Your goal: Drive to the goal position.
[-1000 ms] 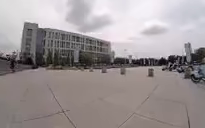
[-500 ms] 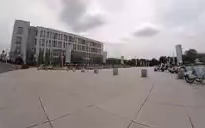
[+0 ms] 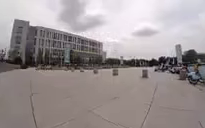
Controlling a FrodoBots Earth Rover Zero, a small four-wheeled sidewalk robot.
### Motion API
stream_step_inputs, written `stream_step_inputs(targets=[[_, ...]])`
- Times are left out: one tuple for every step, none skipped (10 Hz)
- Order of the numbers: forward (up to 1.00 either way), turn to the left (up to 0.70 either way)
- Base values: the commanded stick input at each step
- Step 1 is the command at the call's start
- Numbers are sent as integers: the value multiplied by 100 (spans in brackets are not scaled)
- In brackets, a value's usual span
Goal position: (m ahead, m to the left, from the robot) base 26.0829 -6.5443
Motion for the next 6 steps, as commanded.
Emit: stream_step_inputs(targets=[[45, 0], [45, 0], [45, 0], [45, 0], [45, -14], [45, -27]])
